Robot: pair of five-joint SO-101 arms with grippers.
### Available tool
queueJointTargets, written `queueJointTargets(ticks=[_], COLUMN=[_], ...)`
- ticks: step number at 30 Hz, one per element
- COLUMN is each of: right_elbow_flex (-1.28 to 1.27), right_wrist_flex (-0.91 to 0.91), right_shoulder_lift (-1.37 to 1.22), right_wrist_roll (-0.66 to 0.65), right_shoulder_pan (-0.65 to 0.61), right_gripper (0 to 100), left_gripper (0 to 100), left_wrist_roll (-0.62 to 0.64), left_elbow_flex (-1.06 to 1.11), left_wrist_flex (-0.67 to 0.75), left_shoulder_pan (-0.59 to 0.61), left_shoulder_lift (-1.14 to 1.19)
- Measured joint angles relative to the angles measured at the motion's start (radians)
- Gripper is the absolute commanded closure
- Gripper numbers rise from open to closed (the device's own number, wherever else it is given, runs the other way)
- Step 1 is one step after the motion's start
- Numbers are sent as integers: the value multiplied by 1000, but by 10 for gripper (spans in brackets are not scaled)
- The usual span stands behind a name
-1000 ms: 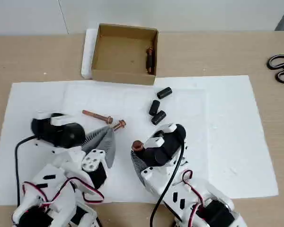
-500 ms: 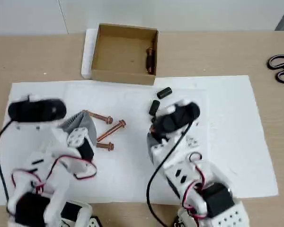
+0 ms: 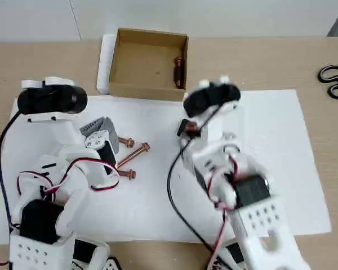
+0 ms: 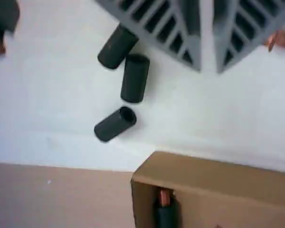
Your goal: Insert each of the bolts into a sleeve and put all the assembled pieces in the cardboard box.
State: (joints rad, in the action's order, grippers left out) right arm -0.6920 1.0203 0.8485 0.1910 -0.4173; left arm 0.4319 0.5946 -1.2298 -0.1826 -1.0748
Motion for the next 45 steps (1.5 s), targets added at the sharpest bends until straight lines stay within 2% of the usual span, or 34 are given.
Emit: queueJointTargets(ticks=[8, 20, 29, 39, 45], right_elbow_flex=[382, 974, 1372, 1877, 2101], right_wrist_flex=[-9, -14, -101, -109, -109], right_shoulder_lift=[-451, -1063, -1490, -1886, -2012], right_wrist_roll=[0, -72, -84, -87, -87], right_shoulder_pan=[11, 11, 55, 71, 71], right_gripper=[995, 995, 995, 995, 995], left_gripper=[994, 994, 994, 994, 994], left_wrist_roll=[0, 0, 0, 0, 0], left_elbow_flex=[0, 12, 12, 12, 12], left_wrist_flex=[-80, -86, -172, -172, -172], left_shoulder_pan=[0, 0, 0, 0, 0], left_shoulder_lift=[-80, -166, -166, -166, -166])
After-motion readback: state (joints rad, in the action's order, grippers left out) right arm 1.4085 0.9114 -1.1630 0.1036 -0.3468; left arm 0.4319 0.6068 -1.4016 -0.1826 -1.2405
